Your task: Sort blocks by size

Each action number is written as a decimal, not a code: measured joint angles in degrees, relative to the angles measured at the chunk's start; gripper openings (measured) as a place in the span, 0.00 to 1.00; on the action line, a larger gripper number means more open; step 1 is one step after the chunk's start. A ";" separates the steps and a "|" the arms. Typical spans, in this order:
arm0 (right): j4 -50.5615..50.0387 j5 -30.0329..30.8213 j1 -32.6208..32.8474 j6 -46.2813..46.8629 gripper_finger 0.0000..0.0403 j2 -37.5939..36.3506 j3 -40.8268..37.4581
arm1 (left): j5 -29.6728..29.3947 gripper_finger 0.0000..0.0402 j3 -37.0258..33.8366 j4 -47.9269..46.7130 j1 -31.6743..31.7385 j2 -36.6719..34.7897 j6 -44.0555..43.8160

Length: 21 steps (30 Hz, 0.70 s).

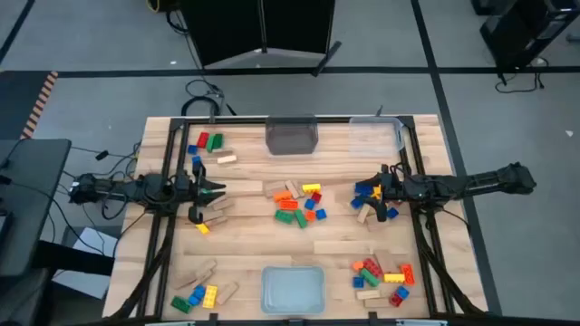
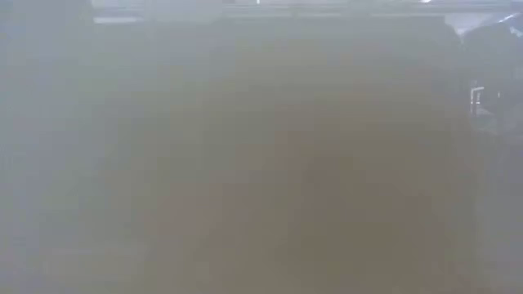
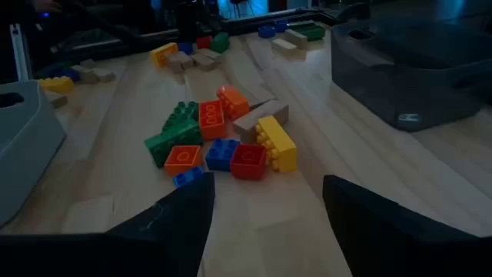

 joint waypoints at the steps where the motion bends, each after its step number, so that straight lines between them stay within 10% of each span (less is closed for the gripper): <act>1: 0.00 0.00 0.00 0.00 0.64 -0.01 0.02 | 0.00 0.24 -0.01 0.01 0.00 -0.02 -0.02; 21: 0.00 0.00 0.00 -0.01 0.63 0.00 0.02 | 0.00 0.24 0.01 0.01 0.00 -0.02 0.00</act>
